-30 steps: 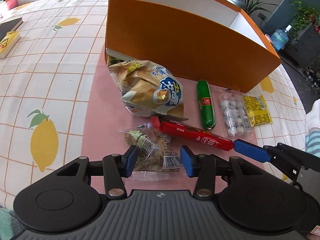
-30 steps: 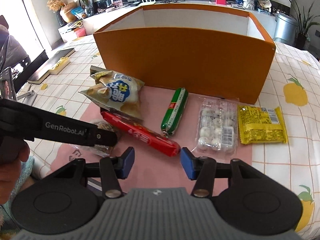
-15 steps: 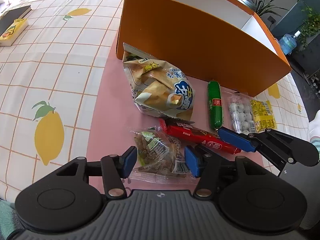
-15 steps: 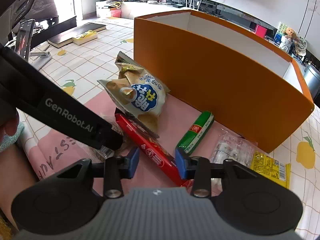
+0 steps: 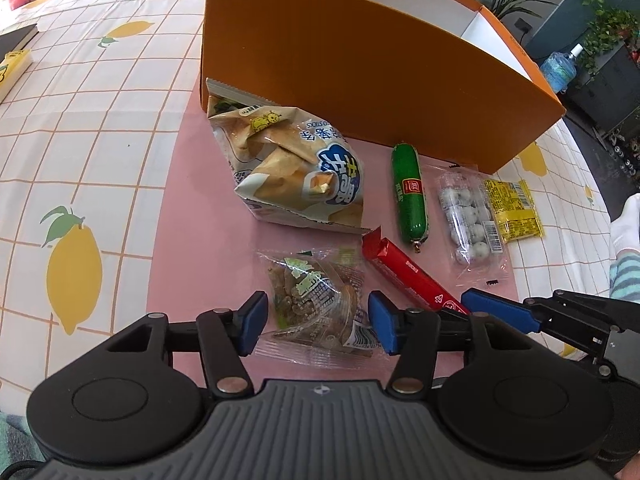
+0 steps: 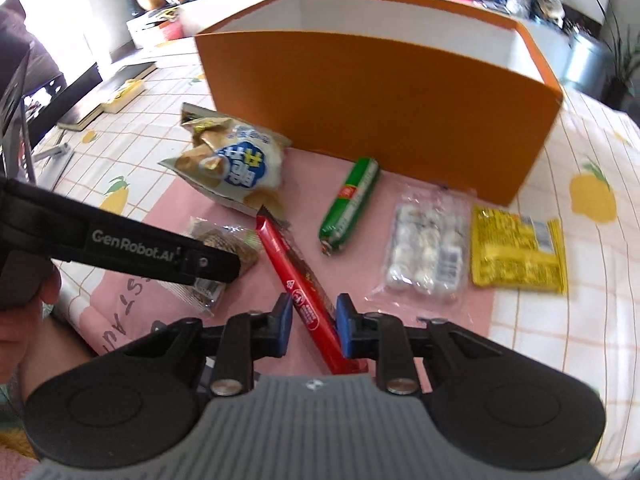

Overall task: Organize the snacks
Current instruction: 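Grasp the red sausage stick with the right tool and lift it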

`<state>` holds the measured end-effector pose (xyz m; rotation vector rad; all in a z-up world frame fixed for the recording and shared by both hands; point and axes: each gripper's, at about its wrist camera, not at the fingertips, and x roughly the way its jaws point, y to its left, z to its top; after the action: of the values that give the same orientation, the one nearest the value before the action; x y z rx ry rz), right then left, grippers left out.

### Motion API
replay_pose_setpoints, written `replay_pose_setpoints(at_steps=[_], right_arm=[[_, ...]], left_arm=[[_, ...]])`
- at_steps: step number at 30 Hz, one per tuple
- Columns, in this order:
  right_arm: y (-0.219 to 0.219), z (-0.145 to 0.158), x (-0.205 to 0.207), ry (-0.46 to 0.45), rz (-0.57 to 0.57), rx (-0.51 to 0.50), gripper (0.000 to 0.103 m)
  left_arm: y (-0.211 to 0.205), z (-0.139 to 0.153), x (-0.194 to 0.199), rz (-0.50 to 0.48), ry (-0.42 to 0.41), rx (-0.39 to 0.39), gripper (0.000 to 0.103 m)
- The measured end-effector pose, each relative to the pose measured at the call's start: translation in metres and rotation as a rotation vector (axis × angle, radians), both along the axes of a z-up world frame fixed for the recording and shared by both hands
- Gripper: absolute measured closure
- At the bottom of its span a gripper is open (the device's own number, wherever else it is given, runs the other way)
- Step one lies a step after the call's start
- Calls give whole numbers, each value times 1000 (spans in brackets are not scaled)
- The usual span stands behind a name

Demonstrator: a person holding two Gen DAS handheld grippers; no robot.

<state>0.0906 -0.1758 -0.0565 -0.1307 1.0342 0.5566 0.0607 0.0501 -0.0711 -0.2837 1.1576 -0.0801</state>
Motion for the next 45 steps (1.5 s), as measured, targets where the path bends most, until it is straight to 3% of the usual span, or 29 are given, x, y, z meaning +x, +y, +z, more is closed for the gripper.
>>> replay_pose_setpoints(at_steps=[7,12,16,21,30,33,45], right_arm=[[6,-1,3,-56,41,25,81],[10,-9,5,-64,68,37,80],[13,-10,0,-85,103,27,66],[15,-22,-1,-98,99,-51,66],[6,-14,-4,-84,38,-36,81],[3,-7,-7,-101,24,-34,93],[-17,27,-17,-111,-46,57,94]], left_arm=[[1,-2,1,10,-8,-10,42],[-6,-1,2,-10,-21,23,43],[-10,-1,3,-17,-20,42,43],[-10,-2,3,-14,-18,46,44],[-11,1,-3,-4,-41,63,50],[-14,2,-6,-3,-49,75,51],[-28,33,-24,-26,-125,96,52]])
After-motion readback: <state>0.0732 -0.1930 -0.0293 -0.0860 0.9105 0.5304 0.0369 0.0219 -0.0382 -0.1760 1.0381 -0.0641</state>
